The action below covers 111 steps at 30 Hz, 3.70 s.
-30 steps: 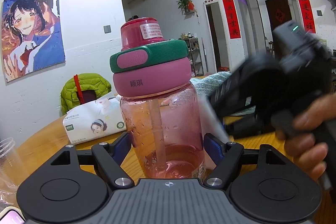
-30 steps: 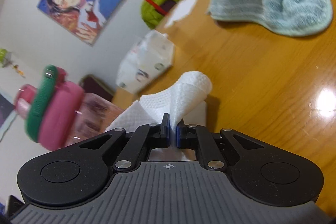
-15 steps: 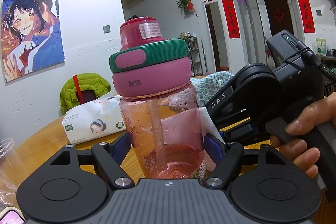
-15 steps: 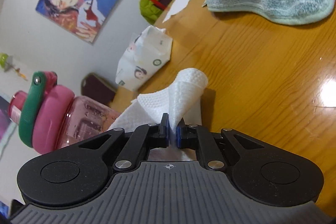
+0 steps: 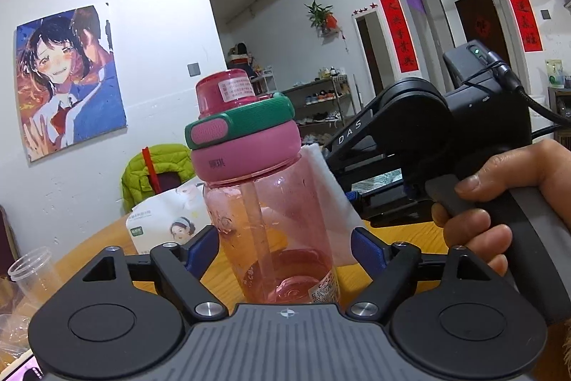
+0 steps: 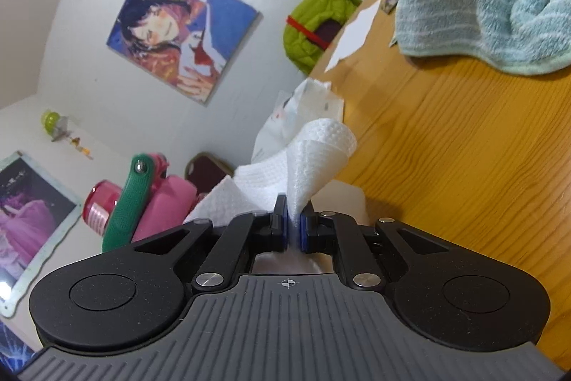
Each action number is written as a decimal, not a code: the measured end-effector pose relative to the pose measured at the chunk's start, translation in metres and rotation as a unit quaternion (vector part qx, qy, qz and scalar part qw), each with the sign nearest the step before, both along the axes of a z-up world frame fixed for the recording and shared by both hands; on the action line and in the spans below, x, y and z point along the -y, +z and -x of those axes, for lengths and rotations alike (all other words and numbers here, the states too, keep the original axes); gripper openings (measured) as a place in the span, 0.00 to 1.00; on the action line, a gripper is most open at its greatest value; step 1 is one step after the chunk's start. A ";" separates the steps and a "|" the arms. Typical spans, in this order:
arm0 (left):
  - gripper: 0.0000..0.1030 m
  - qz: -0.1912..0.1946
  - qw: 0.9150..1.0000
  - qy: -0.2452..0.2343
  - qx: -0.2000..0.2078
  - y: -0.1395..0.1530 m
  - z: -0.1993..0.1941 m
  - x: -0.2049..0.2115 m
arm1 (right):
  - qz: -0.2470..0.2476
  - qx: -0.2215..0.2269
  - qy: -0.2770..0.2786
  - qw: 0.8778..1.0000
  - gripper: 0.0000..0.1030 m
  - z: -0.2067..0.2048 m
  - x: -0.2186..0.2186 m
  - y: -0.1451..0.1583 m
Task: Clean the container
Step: 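Rotate the bottle in the left gripper while the right gripper keeps wiping it, then rub the paper towel across the bottle's side with the right gripper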
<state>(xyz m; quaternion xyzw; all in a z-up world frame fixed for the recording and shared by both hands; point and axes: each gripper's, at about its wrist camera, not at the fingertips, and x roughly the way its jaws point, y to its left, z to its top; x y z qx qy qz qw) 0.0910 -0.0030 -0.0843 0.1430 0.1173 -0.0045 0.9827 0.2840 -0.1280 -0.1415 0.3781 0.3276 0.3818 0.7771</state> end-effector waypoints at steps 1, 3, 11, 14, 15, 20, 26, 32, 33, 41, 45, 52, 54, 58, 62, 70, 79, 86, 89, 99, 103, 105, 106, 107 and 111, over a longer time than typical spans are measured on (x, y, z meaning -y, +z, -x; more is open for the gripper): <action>0.79 -0.001 1.000 -0.001 0.000 0.000 -0.002 -0.001 | 0.007 0.005 -0.002 1.000 0.11 0.002 0.000 0.002; 0.80 -0.008 1.000 -0.002 -0.002 0.000 -0.011 -0.004 | 0.013 0.006 -0.007 1.000 0.11 0.004 0.002 0.003; 0.72 0.003 1.000 -0.013 -0.029 -0.001 -0.023 -0.020 | 0.042 -0.018 -0.010 0.999 0.12 0.002 0.001 -0.003; 0.72 0.009 0.999 -0.021 -0.029 0.000 -0.023 -0.022 | 0.000 -0.007 -0.012 1.000 0.12 0.003 0.007 -0.003; 0.72 0.010 0.999 -0.025 -0.029 0.000 -0.022 -0.022 | -0.026 0.001 -0.010 1.000 0.12 0.004 0.010 -0.002; 0.71 0.015 0.999 -0.039 -0.028 -0.001 -0.019 -0.018 | -0.060 0.006 -0.001 0.998 0.12 0.002 0.010 -0.001; 0.71 0.019 0.999 -0.039 -0.028 -0.002 -0.020 -0.019 | 0.054 -0.080 0.005 0.995 0.11 -0.011 -0.005 -0.023; 0.71 0.018 0.999 -0.039 -0.028 -0.002 -0.020 -0.019 | -0.072 0.011 0.006 0.997 0.11 0.004 0.016 0.001; 0.71 0.018 0.999 -0.038 -0.027 -0.003 -0.019 -0.018 | -0.091 0.014 0.007 0.996 0.11 0.005 0.019 0.002; 0.72 0.018 0.999 -0.037 -0.027 -0.003 -0.018 -0.017 | 0.064 -0.059 0.004 0.996 0.11 -0.005 -0.003 -0.014; 0.72 0.018 0.999 -0.037 -0.027 -0.003 -0.019 -0.018 | -0.070 0.009 0.008 0.998 0.11 0.006 0.017 0.002; 0.72 0.018 0.999 -0.036 -0.027 -0.002 -0.018 -0.019 | 0.033 -0.054 0.008 0.998 0.11 -0.002 0.002 -0.012; 0.72 0.017 0.999 -0.036 -0.026 -0.004 -0.019 -0.019 | 0.047 -0.047 0.005 0.998 0.11 -0.001 0.000 -0.010; 0.72 0.016 0.999 -0.036 -0.026 -0.005 -0.019 -0.018 | -0.057 0.018 0.003 0.998 0.11 0.011 0.018 0.006; 0.72 0.017 0.999 -0.036 -0.027 -0.005 -0.021 -0.018 | -0.034 0.001 0.001 0.999 0.11 0.008 0.014 0.003; 0.72 0.019 0.999 -0.031 -0.029 -0.004 -0.021 -0.018 | 0.084 -0.053 0.004 0.995 0.11 -0.004 -0.004 -0.016; 0.79 0.000 1.000 -0.001 -0.008 -0.002 0.000 0.004 | -0.030 -0.001 -0.017 0.999 0.12 0.001 0.015 -0.005; 0.81 -0.010 1.000 -0.005 -0.016 -0.003 -0.003 0.007 | 0.012 0.000 -0.004 1.000 0.11 0.006 0.002 -0.001; 0.81 -0.010 1.000 -0.006 -0.022 -0.001 -0.016 0.002 | 0.026 0.006 -0.012 1.000 0.11 0.009 0.003 0.001; 0.75 -0.011 0.999 -0.025 -0.022 -0.003 -0.020 -0.010 | 0.001 0.001 -0.002 1.000 0.12 0.009 0.005 -0.003; 0.75 -0.009 0.999 -0.040 -0.019 -0.004 -0.015 -0.010 | -0.095 0.031 0.003 0.995 0.12 0.013 0.019 0.001; 0.75 -0.010 0.999 -0.045 -0.018 -0.004 -0.014 -0.007 | -0.095 0.027 0.007 0.995 0.12 0.013 0.017 0.000; 0.75 -0.010 0.999 -0.046 -0.017 -0.004 -0.014 -0.007 | -0.086 0.019 0.006 0.996 0.12 0.012 0.015 -0.001; 0.75 -0.009 0.999 -0.045 -0.017 -0.004 -0.014 -0.007 | -0.065 0.006 0.006 0.998 0.12 0.010 0.011 -0.004; 0.75 -0.002 0.999 -0.040 -0.017 -0.005 -0.015 -0.008 | 0.019 -0.068 0.011 0.997 0.10 -0.001 0.001 -0.021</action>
